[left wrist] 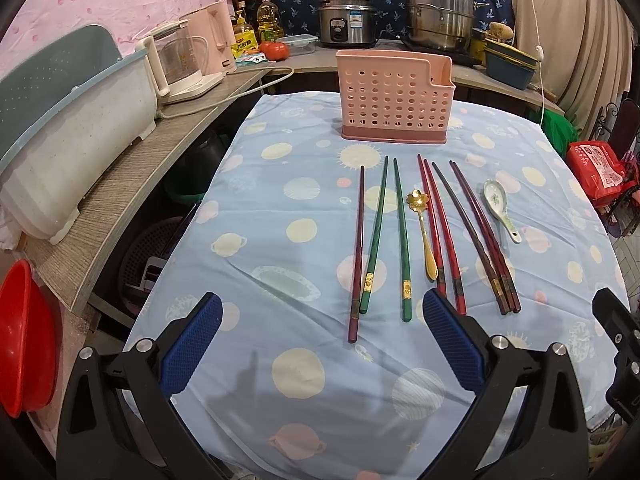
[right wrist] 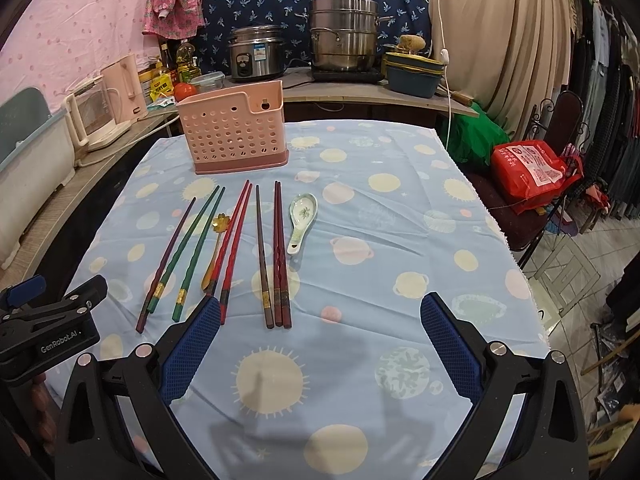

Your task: Organize utensils

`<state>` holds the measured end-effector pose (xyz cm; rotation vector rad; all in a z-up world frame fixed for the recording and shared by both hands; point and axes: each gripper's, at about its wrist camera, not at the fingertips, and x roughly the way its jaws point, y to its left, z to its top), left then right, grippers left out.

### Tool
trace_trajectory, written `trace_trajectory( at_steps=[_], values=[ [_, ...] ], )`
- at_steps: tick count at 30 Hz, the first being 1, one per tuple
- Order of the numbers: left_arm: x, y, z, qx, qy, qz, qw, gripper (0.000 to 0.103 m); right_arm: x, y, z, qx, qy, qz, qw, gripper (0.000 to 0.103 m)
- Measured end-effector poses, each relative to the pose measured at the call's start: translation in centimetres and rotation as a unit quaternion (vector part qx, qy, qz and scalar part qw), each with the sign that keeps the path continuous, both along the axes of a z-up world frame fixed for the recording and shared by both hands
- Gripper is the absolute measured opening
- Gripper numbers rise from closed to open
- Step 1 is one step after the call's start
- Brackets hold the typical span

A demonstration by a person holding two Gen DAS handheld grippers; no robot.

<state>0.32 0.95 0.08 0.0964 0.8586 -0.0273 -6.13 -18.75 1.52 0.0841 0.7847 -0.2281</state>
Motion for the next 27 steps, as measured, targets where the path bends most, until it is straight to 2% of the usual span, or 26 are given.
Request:
trace_trajectory(
  at_steps=[27],
  values=[
    [0.02,-0.1,-0.13,0.002,0.002,0.0,1.0,0.096,0.11,0.06,-0.42,0.005,0.002,0.0,1.0,0.096]
  ],
)
